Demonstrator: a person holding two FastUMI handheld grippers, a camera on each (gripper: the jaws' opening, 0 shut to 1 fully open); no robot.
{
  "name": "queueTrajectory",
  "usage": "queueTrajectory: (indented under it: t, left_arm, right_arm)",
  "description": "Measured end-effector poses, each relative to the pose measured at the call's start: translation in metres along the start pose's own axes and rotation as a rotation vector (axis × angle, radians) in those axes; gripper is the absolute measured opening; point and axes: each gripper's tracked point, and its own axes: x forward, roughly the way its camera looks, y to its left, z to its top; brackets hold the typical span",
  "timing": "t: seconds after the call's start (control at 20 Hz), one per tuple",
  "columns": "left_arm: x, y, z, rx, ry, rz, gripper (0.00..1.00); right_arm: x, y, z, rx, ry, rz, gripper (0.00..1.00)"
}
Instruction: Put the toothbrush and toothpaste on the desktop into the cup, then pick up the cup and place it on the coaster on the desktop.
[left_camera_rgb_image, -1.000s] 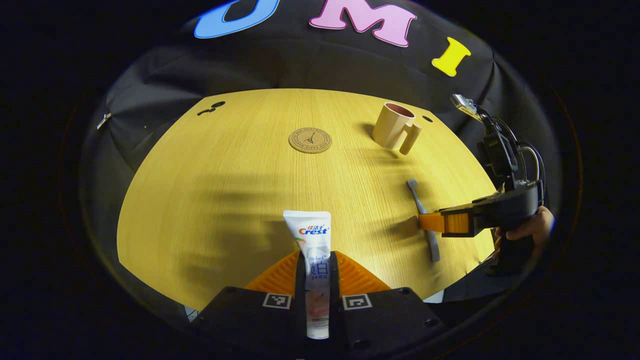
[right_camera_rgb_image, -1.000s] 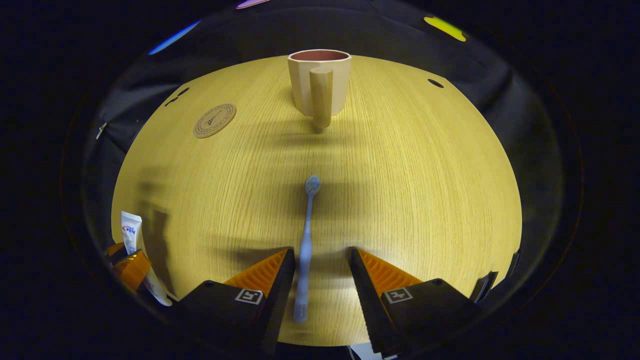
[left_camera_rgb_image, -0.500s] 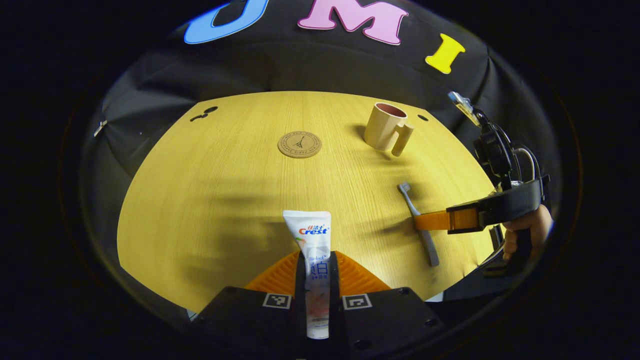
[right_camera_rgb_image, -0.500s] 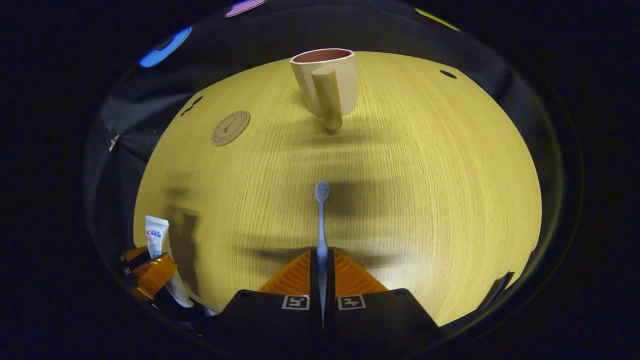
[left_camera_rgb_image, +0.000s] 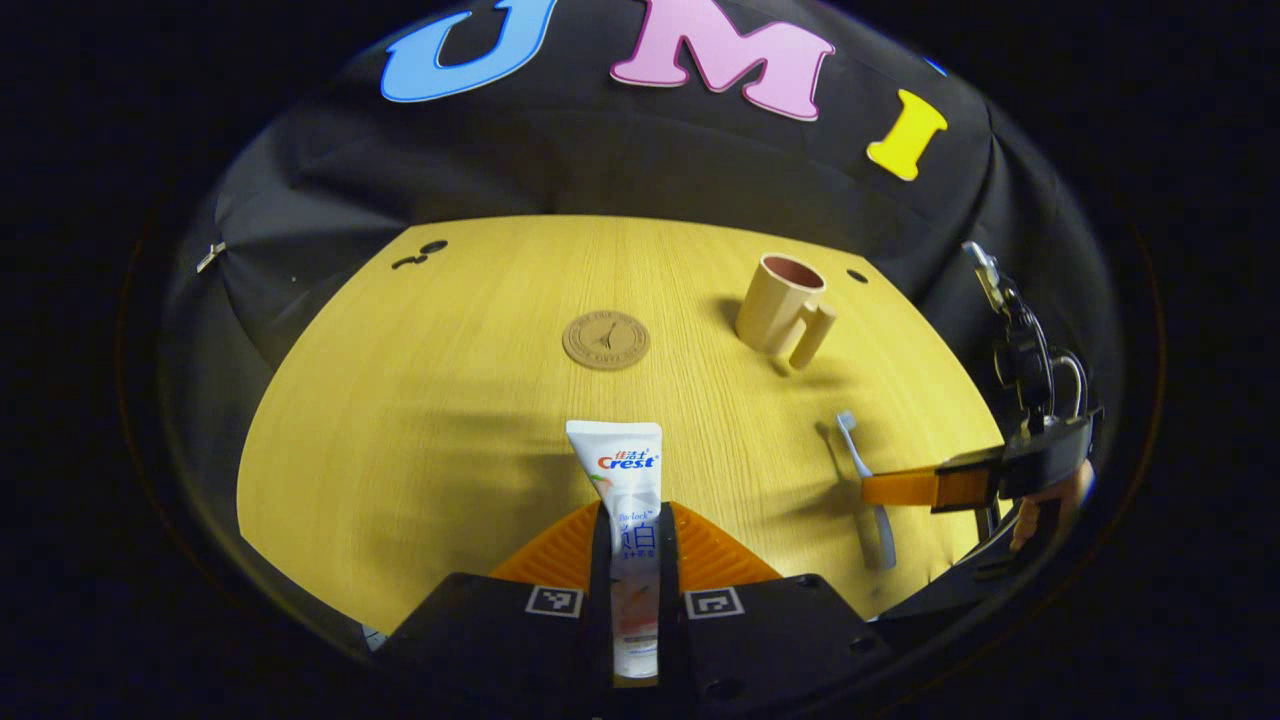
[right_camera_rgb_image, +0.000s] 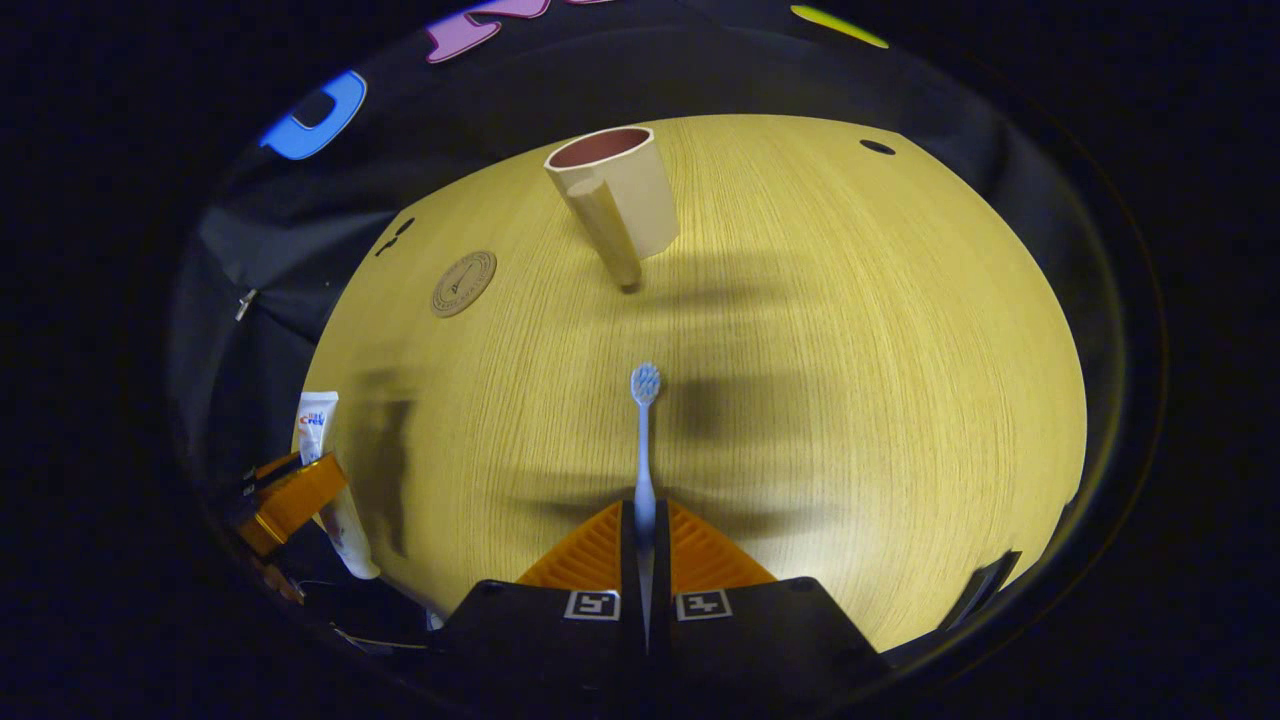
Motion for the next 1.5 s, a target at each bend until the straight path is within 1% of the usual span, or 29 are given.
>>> queueTrajectory:
  t: [0.05, 0.15, 0.35, 0.4, 0.45, 0.5, 0.55, 0.6, 0.85, 1.0, 1.15, 1.2, 1.25, 1.35, 1.5]
  left_arm:
    - [0.001, -0.002, 0.011, -0.002, -0.027, -0.004, 0.23]
    - [0.003, -0.010, 0.038, -0.006, -0.088, -0.024, 0.23]
    - [0.006, -0.040, 0.103, -0.015, -0.204, -0.098, 0.23]
    - [0.008, -0.047, 0.121, -0.022, -0.229, -0.112, 0.27]
    - [0.010, -0.055, 0.134, -0.033, -0.252, -0.135, 0.23]
    - [0.009, -0.065, 0.149, -0.043, -0.278, -0.166, 0.27]
    - [0.010, -0.074, 0.163, -0.049, -0.306, -0.194, 0.23]
    - [0.011, -0.083, 0.179, -0.049, -0.333, -0.218, 0.23]
    - [0.029, -0.126, 0.242, 0.012, -0.451, -0.299, 0.22]
    - [0.052, -0.152, 0.270, 0.023, -0.496, -0.340, 0.22]
    - [0.086, -0.168, 0.282, 0.028, -0.511, -0.360, 0.23]
    - [0.096, -0.170, 0.285, 0.024, -0.512, -0.366, 0.22]
    - [0.107, -0.173, 0.286, 0.019, -0.517, -0.374, 0.23]
    - [0.126, -0.177, 0.291, 0.016, -0.529, -0.379, 0.23]
    - [0.151, -0.175, 0.292, 0.008, -0.526, -0.367, 0.23]
  right_arm:
    - [-0.004, -0.002, 0.005, -0.004, -0.016, 0.009, 0.05]
    - [-0.011, -0.008, 0.016, -0.015, -0.047, 0.023, 0.06]
    - [-0.025, -0.019, 0.027, 0.008, -0.079, 0.065, 0.05]
    - [-0.028, -0.023, 0.028, 0.009, -0.078, 0.069, 0.05]
    - [-0.029, -0.029, 0.032, 0.009, -0.080, 0.069, 0.06]
    - [-0.031, -0.034, 0.035, 0.016, -0.086, 0.071, 0.06]
    - [-0.033, -0.038, 0.039, 0.030, -0.095, 0.079, 0.06]
    - [-0.036, -0.044, 0.041, 0.046, -0.101, 0.083, 0.06]
    - [-0.042, -0.070, 0.049, 0.097, -0.115, 0.074, 0.05]
    - [-0.048, -0.084, 0.051, 0.137, -0.121, 0.066, 0.05]
    - [-0.047, -0.091, 0.054, 0.177, -0.115, 0.060, 0.05]
    - [-0.049, -0.092, 0.058, 0.194, -0.120, 0.065, 0.00]
    - [-0.050, -0.093, 0.062, 0.207, -0.126, 0.068, 0.05]
    - [-0.049, -0.096, 0.064, 0.213, -0.123, 0.063, 0.05]
    - [-0.048, -0.096, 0.059, 0.213, -0.104, 0.062, 0.05]
